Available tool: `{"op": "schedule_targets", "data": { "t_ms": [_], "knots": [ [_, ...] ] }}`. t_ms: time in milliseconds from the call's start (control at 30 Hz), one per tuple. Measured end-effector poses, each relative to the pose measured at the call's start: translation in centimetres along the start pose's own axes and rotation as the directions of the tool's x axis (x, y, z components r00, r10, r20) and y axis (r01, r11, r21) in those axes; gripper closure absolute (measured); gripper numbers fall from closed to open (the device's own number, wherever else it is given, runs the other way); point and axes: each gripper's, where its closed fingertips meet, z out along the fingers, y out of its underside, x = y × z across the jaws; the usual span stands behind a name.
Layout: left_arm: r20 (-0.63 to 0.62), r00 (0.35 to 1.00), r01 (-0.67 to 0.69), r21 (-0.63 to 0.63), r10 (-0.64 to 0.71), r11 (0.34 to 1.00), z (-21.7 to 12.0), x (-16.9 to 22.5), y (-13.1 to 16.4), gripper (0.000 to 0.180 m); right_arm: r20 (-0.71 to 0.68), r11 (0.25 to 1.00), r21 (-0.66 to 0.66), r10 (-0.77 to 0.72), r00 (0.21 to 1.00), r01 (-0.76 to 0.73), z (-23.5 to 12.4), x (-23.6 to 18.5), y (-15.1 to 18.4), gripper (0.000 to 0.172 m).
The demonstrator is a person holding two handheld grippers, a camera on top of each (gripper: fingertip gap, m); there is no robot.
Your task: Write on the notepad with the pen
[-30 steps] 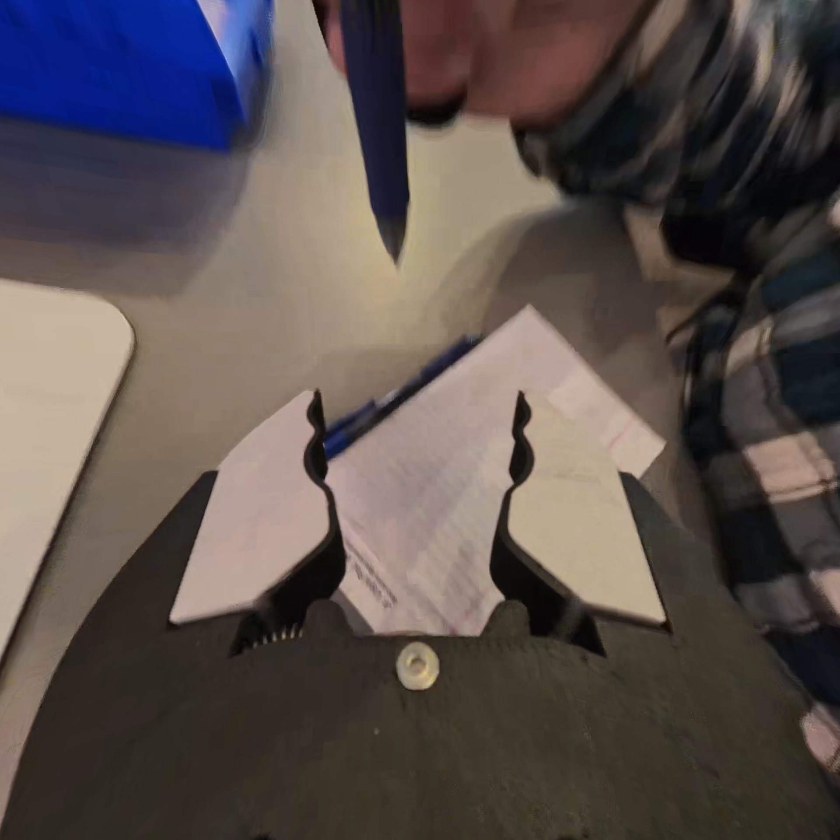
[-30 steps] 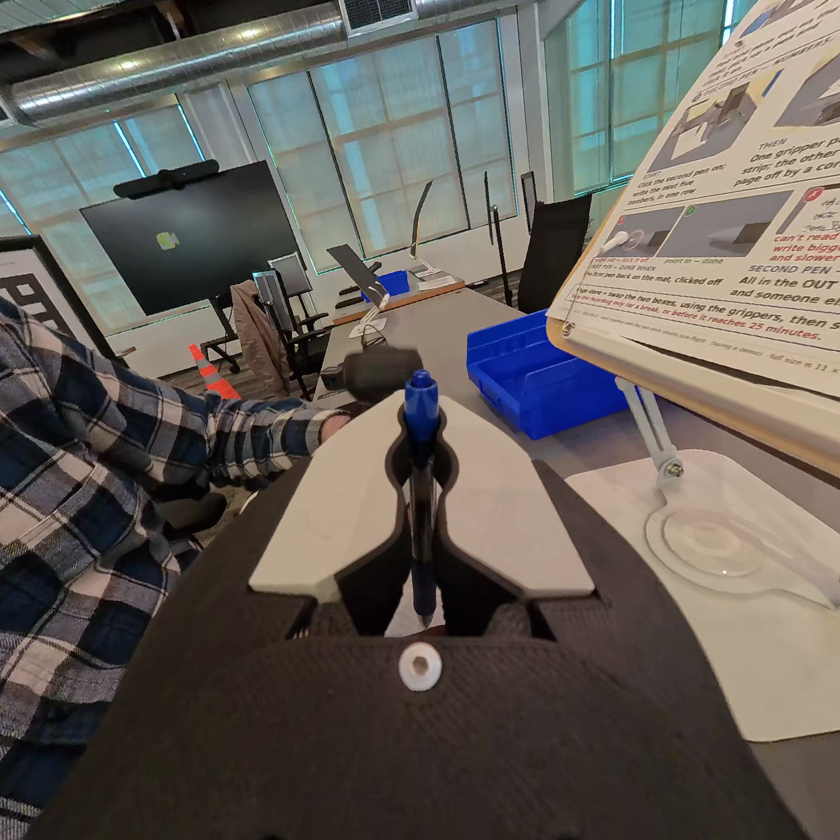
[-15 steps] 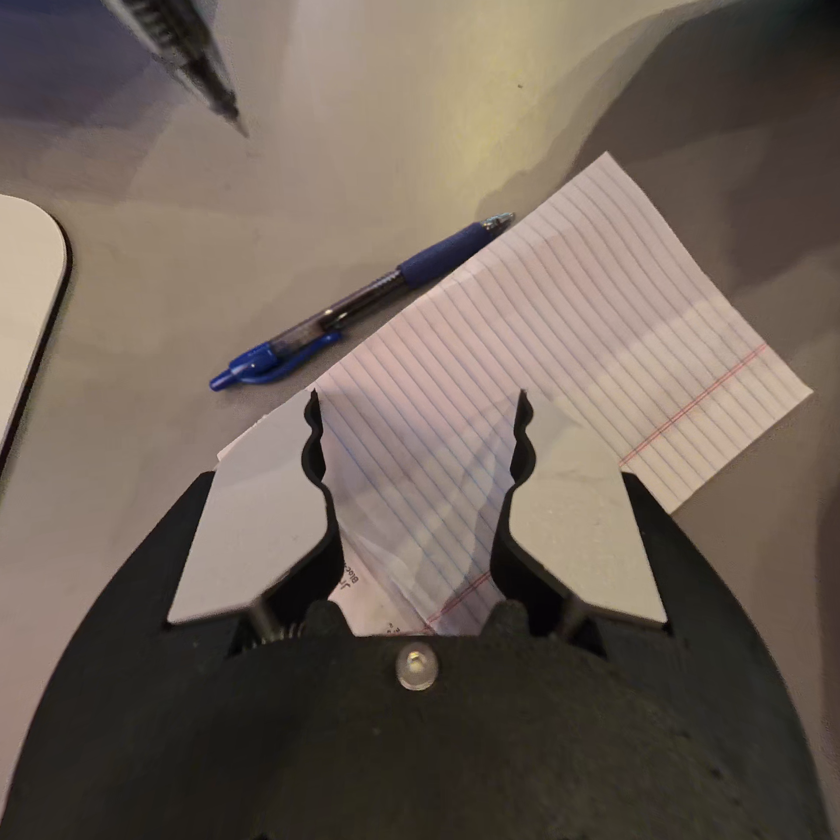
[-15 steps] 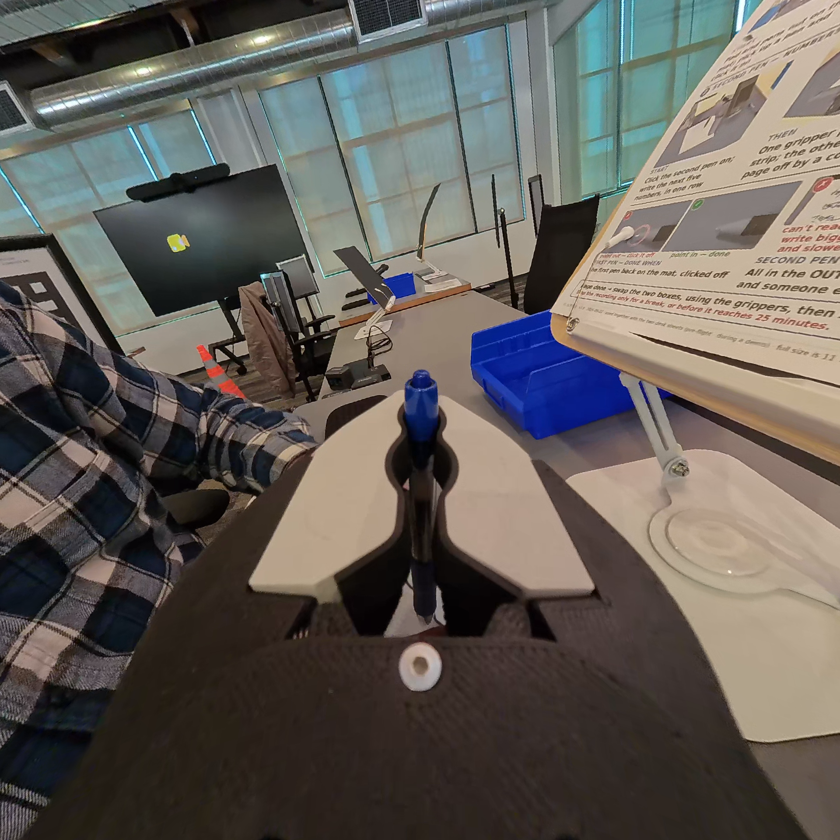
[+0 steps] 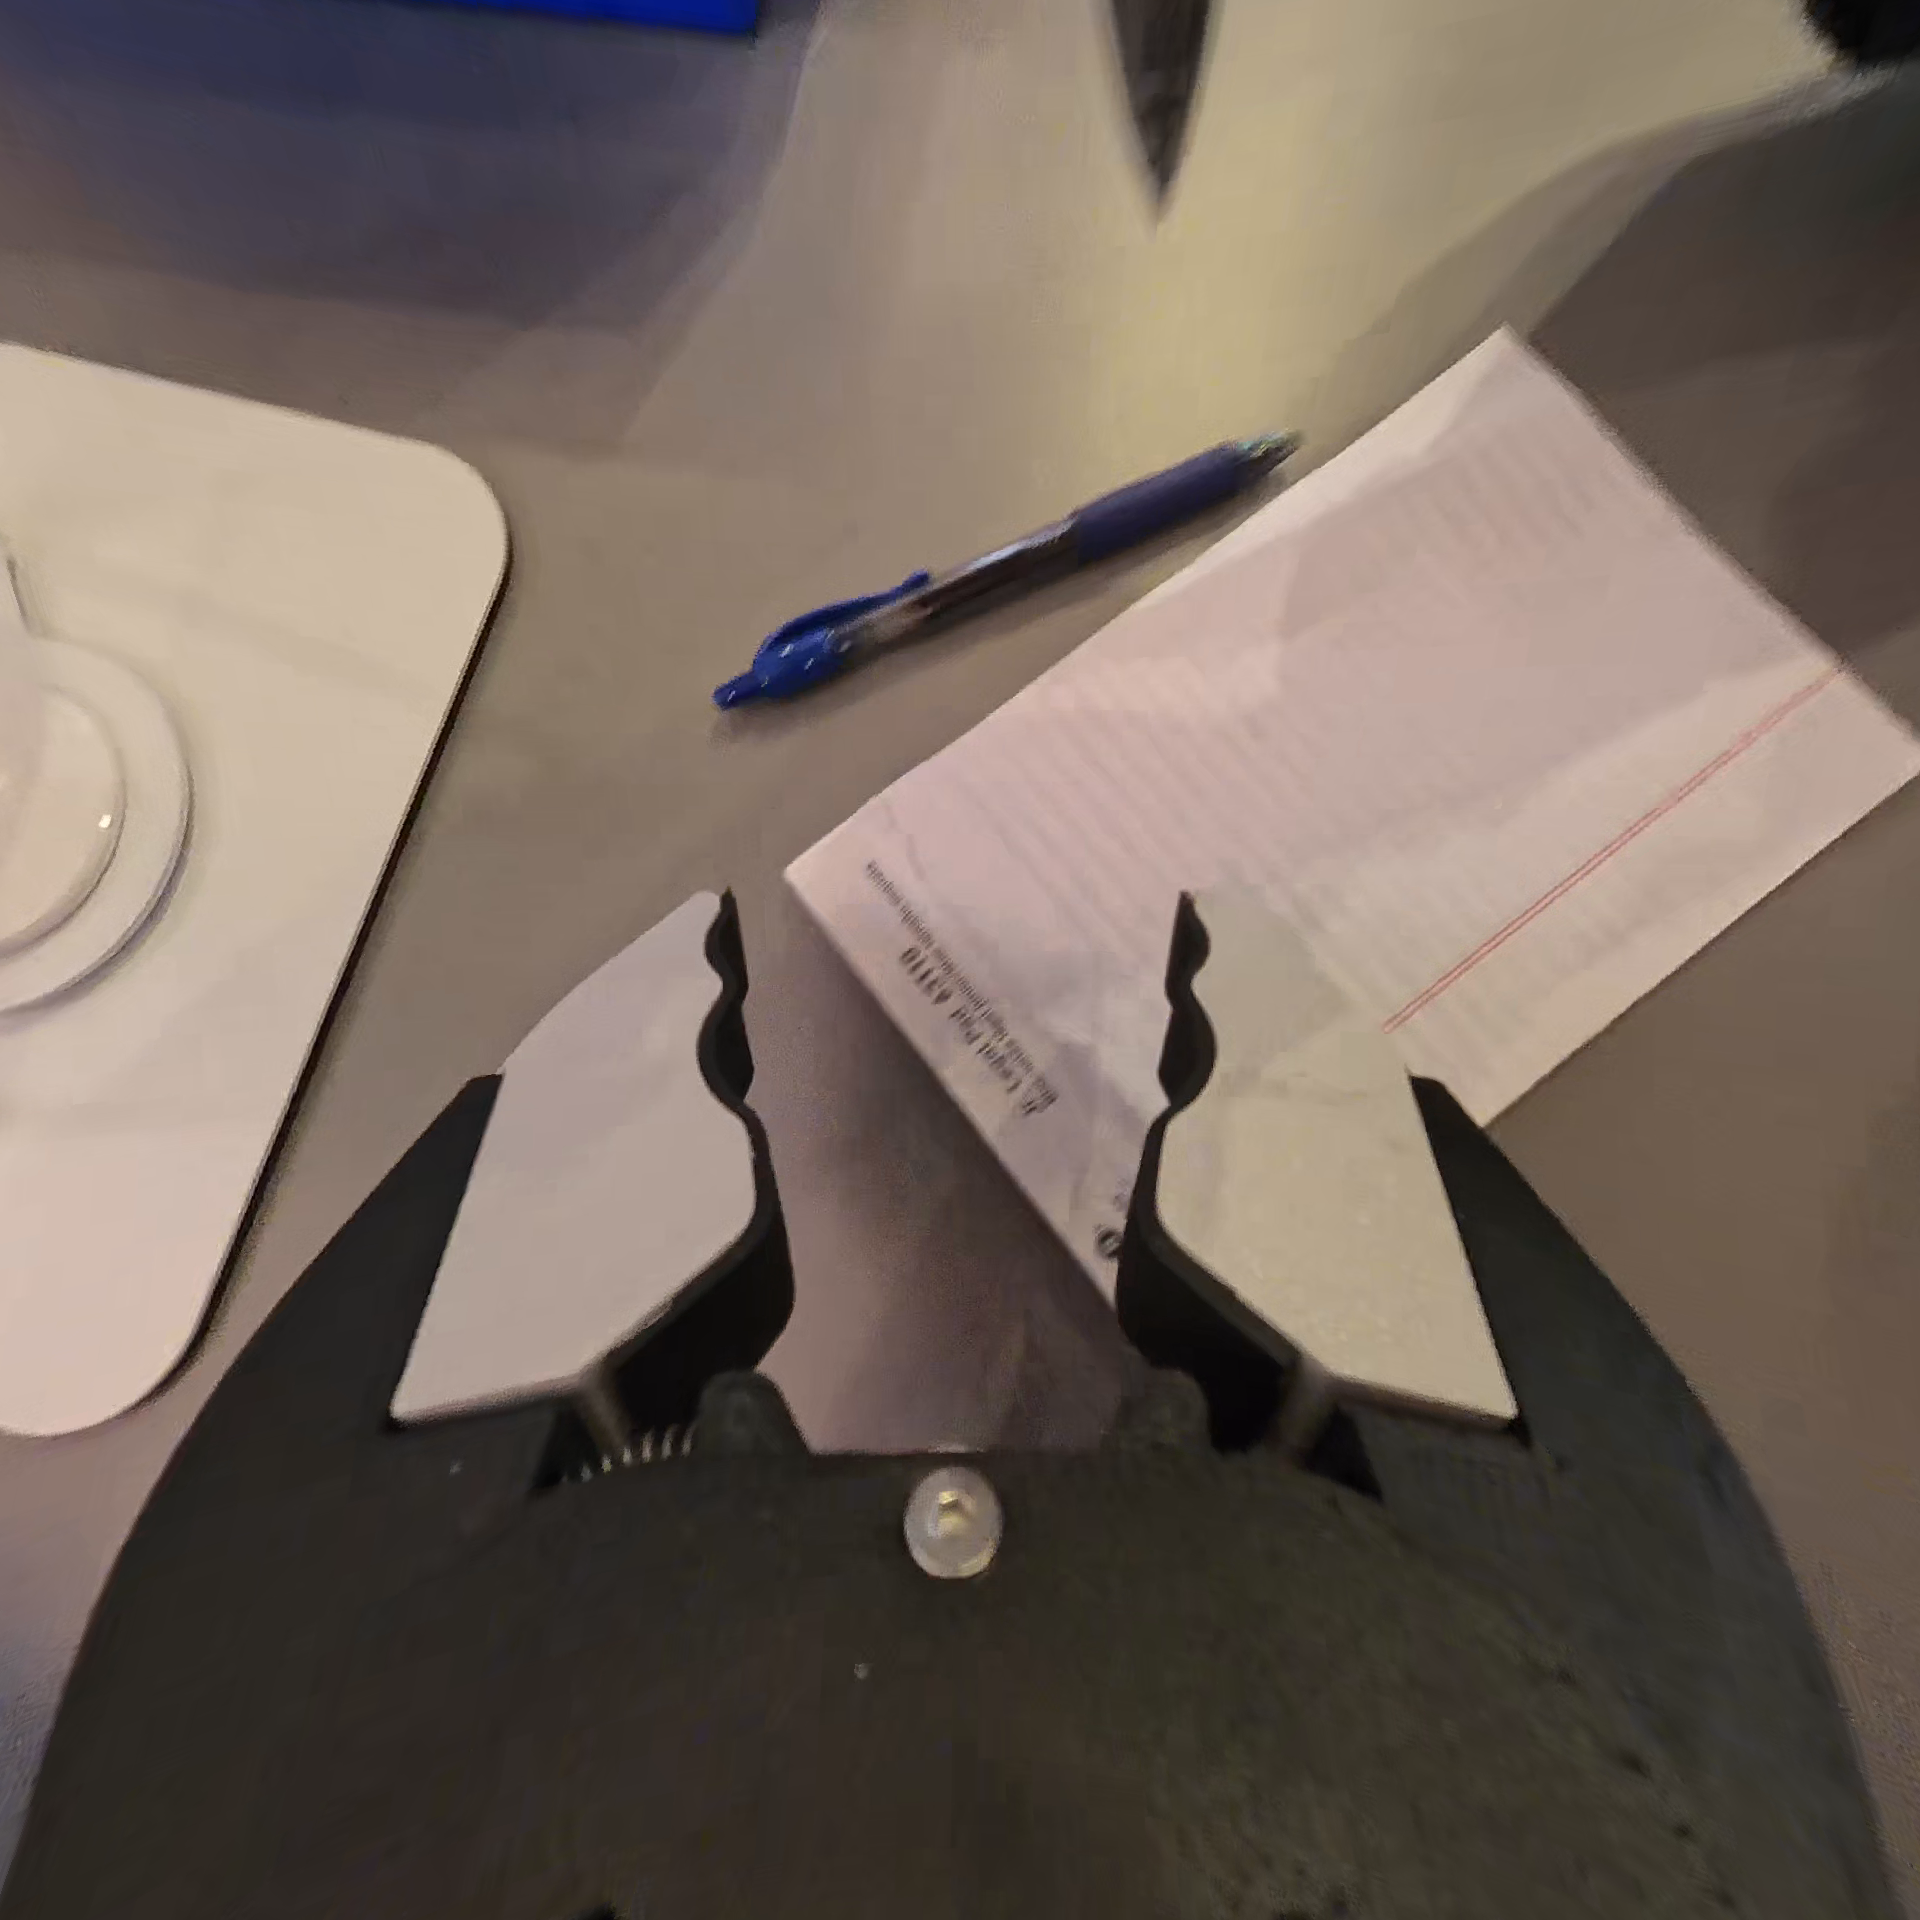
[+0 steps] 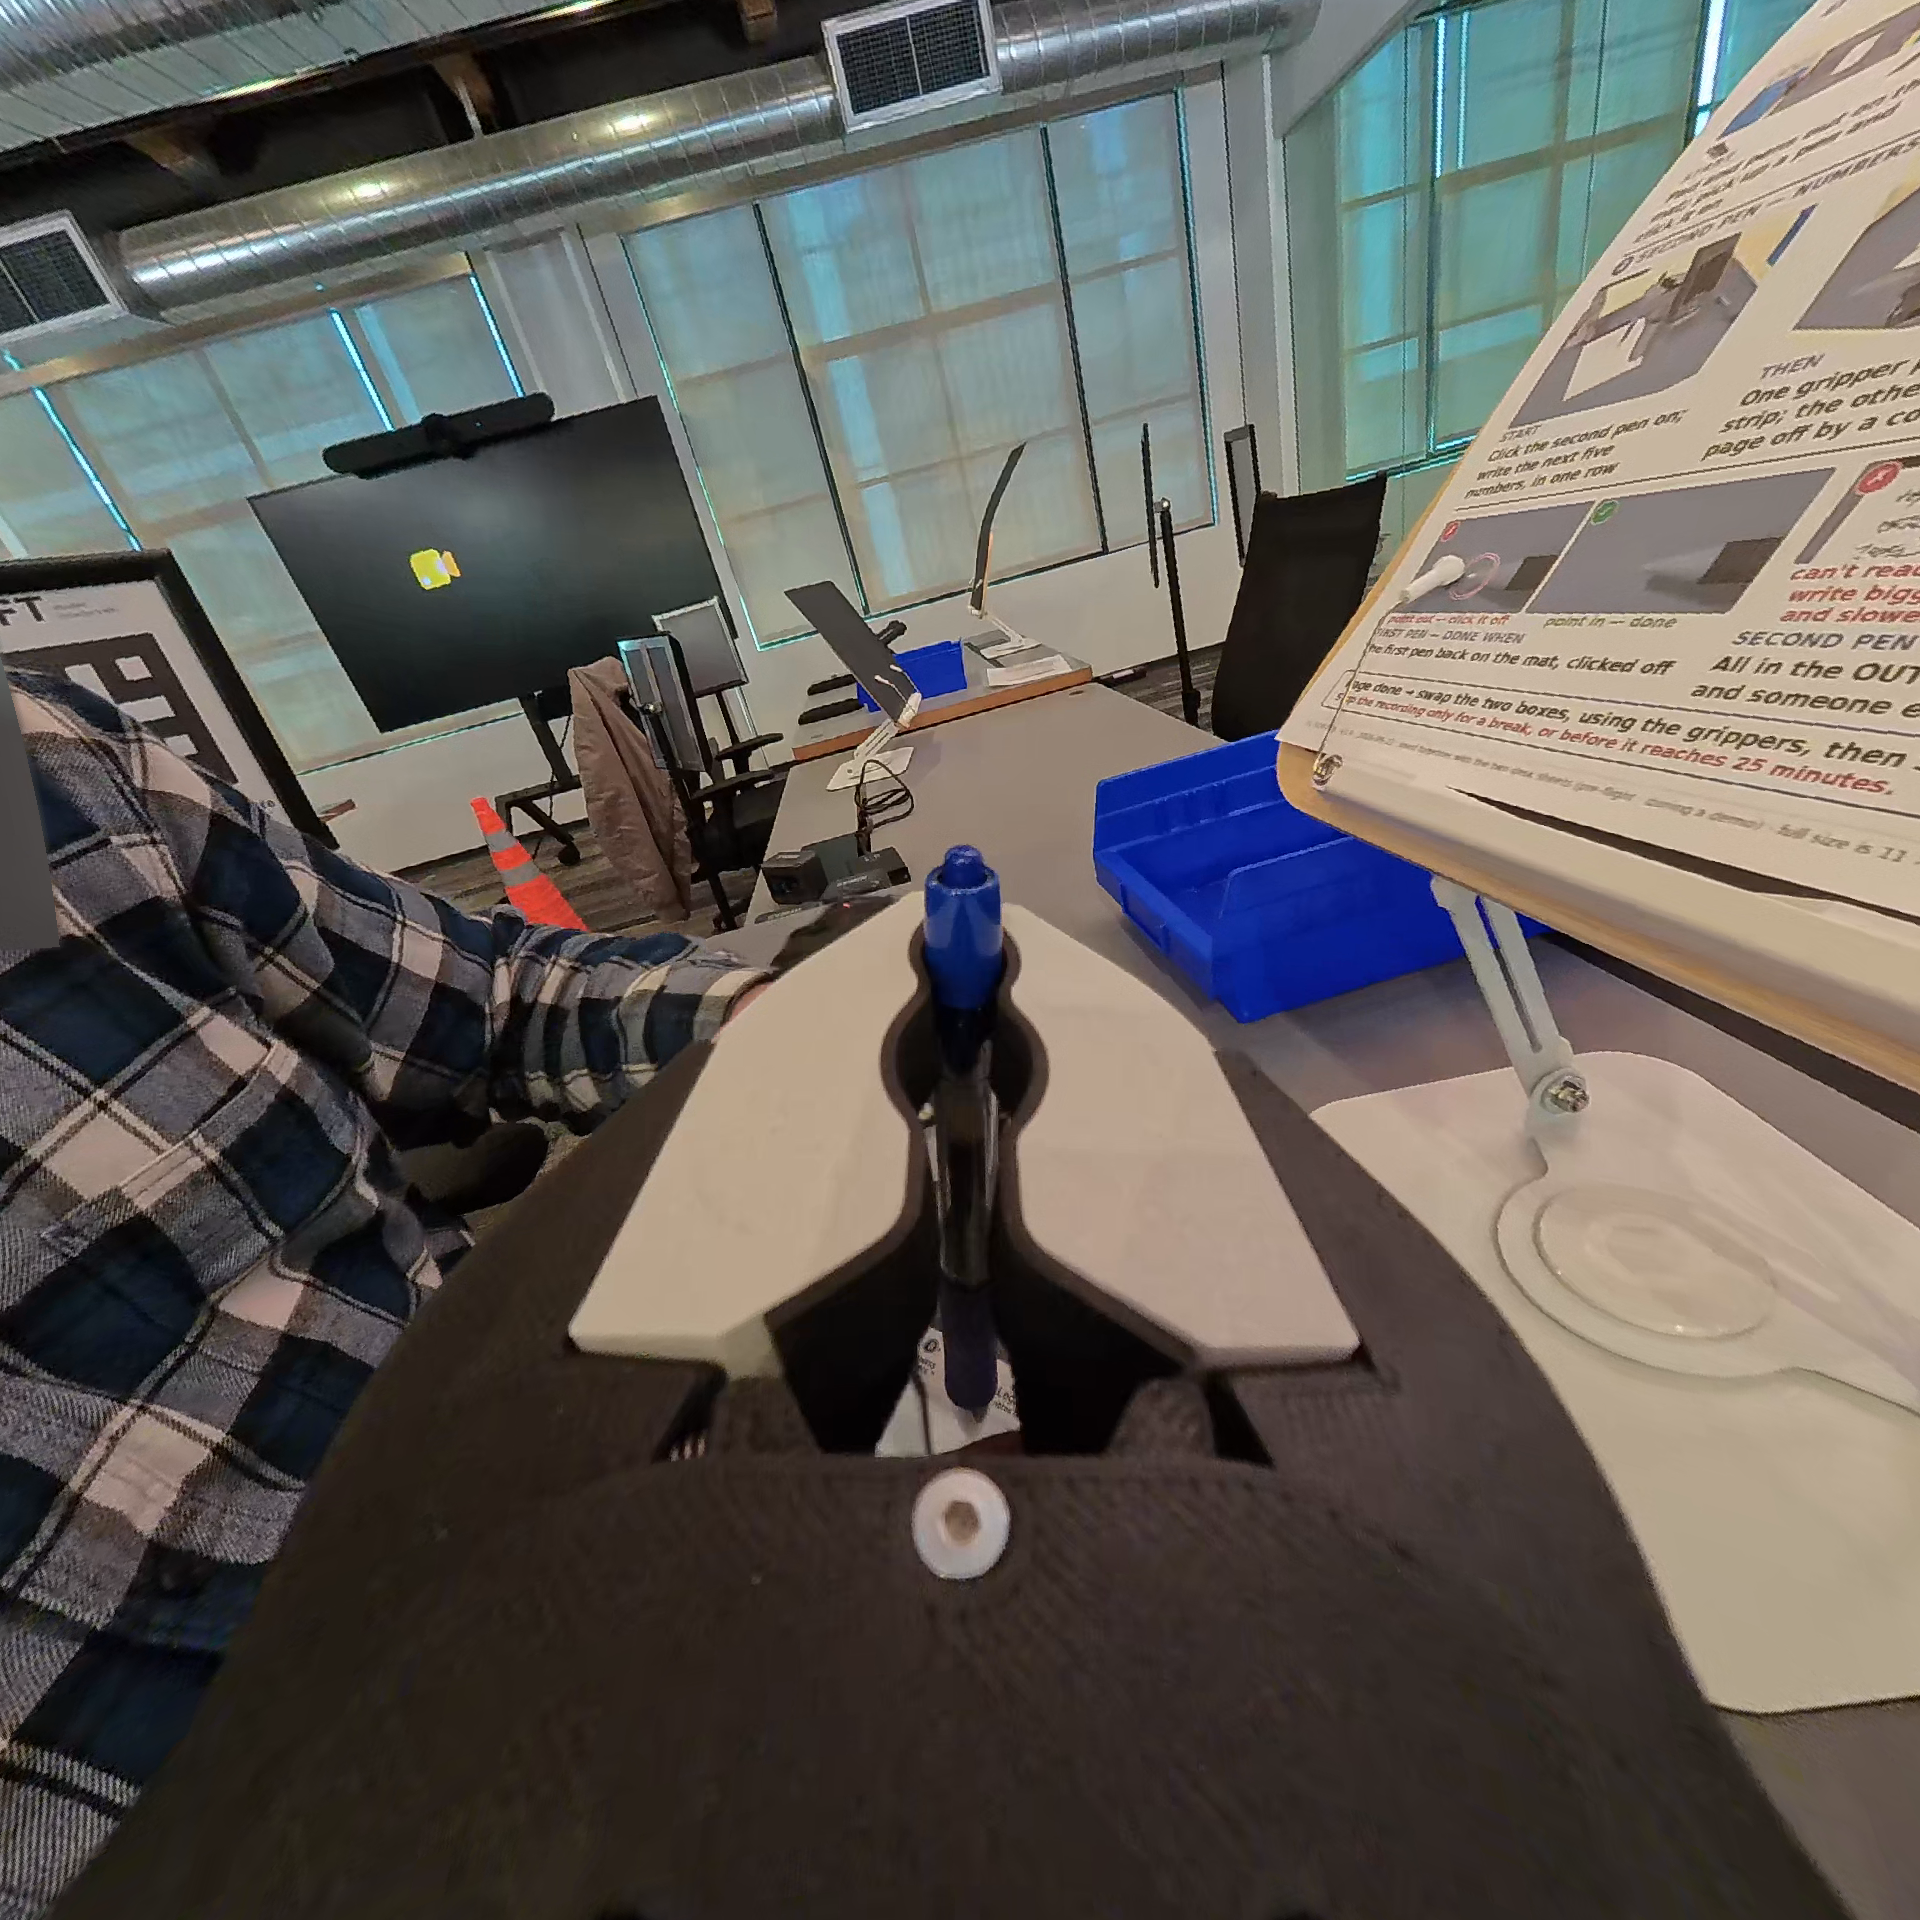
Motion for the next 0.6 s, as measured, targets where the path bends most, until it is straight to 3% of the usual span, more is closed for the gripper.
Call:
{"op": "schedule_targets", "data": {
  "t_ms": [133, 600],
  "knots": [
    [-0.017, 1.000, -0.009, -0.060, 0.008, 0.998, 0.9, -0.4, 2.0, 0.104, 0.015, 1.000, 0.007, 0.016, 1.000, -0.017, 0.8, -0.3, 0.1, 0.166],
    [-0.024, 1.000, -0.007, -0.049, 0.006, 0.999, 0.7, -2.6, 2.8, 0.107, 0.061, 0.999, -0.012, 0.039, 0.997, -0.038, 3.1, -1.9, 1.5, 0.166]
  ]
}}
